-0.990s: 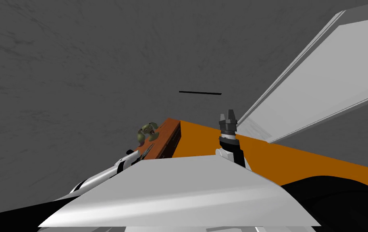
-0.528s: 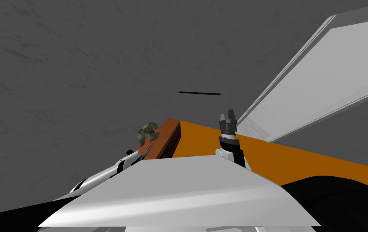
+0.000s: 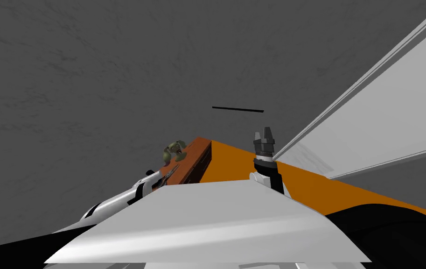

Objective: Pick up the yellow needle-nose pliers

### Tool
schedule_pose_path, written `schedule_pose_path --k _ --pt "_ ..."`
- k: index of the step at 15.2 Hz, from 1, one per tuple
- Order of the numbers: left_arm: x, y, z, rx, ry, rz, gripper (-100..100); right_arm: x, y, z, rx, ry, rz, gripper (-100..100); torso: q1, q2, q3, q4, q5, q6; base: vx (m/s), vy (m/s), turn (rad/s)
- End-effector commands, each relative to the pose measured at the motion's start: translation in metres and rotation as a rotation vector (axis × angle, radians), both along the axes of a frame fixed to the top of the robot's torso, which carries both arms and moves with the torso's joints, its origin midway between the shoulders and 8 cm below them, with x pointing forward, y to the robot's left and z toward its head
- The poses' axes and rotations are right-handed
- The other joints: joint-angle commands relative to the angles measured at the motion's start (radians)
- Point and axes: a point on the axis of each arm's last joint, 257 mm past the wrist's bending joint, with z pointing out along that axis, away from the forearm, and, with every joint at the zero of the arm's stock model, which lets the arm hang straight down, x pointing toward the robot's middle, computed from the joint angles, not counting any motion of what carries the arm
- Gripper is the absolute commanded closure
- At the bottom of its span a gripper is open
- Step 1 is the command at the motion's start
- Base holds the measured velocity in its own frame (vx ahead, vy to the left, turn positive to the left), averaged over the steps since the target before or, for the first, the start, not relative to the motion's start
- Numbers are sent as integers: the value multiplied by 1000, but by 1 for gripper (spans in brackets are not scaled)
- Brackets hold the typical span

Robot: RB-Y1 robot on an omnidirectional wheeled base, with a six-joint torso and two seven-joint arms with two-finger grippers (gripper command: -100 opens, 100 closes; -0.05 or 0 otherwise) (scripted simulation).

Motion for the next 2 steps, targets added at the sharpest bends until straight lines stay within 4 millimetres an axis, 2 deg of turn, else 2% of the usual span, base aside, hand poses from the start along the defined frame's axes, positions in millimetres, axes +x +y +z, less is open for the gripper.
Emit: schedule_pose_path --k 1,2 --pt "7 2 6 1 0 -29 100 0 0 0 0 0 0 0 0 0 0 0 0 0 38 -66 159" --pt "3 1 3 3 -5 -13 100 0 0 0 0 0 0 0 0 0 0 0 0 0 21 -41 65"
